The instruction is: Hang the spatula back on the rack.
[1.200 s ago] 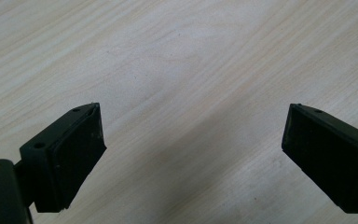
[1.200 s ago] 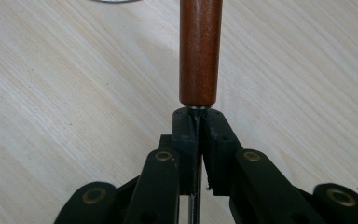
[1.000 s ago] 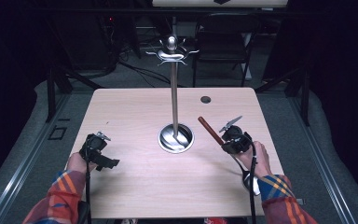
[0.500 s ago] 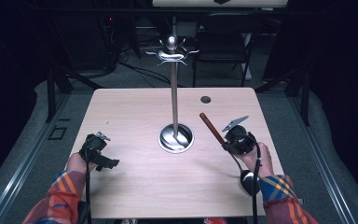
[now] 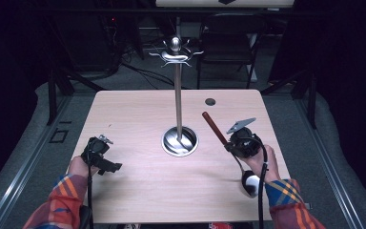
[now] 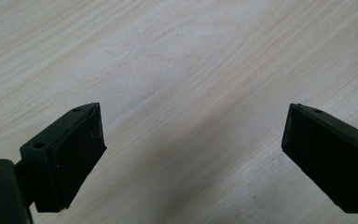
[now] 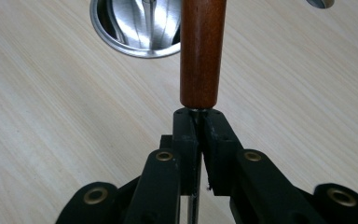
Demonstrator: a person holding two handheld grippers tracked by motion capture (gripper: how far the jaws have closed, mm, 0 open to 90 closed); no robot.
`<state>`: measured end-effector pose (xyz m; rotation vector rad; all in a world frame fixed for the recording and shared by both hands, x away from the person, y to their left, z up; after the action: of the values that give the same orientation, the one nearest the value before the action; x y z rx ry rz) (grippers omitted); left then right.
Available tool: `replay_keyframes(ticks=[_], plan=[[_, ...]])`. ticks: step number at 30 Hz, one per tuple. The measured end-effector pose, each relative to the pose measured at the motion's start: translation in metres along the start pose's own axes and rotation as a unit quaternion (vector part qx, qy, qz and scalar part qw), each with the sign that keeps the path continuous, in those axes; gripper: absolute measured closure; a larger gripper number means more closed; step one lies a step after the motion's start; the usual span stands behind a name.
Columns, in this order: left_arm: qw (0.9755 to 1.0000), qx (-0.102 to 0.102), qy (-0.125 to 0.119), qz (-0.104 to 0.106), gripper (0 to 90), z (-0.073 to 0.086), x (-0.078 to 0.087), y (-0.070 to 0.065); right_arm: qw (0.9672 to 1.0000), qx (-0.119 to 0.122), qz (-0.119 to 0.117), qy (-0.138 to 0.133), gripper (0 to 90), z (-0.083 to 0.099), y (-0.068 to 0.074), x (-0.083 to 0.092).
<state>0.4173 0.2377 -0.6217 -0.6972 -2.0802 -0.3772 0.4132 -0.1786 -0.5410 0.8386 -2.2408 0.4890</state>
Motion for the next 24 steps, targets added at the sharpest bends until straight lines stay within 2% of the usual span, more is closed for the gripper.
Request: replay_keyframes(ticks=[5,6,16,20,24], plan=[[1.0,-0.002,0.003,0.003,5.7,0.0,0.0,-0.001,0.9999,0.009,0.002,-0.008,84.4,-0.004,0.003,0.003],[1.0,-0.002,0.003,0.003,5.7,0.0,0.0,-0.001,0.9998,0.007,0.004,-0.02,84.4,-0.008,0.004,0.005],[1.0,-0.005,0.005,0.004,5.7,0.0,-0.001,-0.001,0.9979,0.002,-0.006,-0.064,84.4,-0.024,0.013,0.013],[1.0,-0.003,0.004,0.004,5.7,0.0,0.0,-0.001,0.9958,-0.009,0.004,-0.091,84.5,-0.032,0.01,0.019],[1.0,-0.005,0.004,0.005,5.7,0.0,-0.001,-0.001,0.9918,-0.026,0.012,-0.124,84.6,-0.04,0.006,0.026]])
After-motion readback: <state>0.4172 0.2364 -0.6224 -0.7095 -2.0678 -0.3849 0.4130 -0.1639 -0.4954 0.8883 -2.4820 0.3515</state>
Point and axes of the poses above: each handheld gripper's, and its own axes: x roughly backward along the jaws, z roughly out of its underside, y roughly to its left, the point moved 10 cm from there along -x, roughly forward along the jaws, and after that the axes turned 9 degrees about -y, right-handed, at the moved point
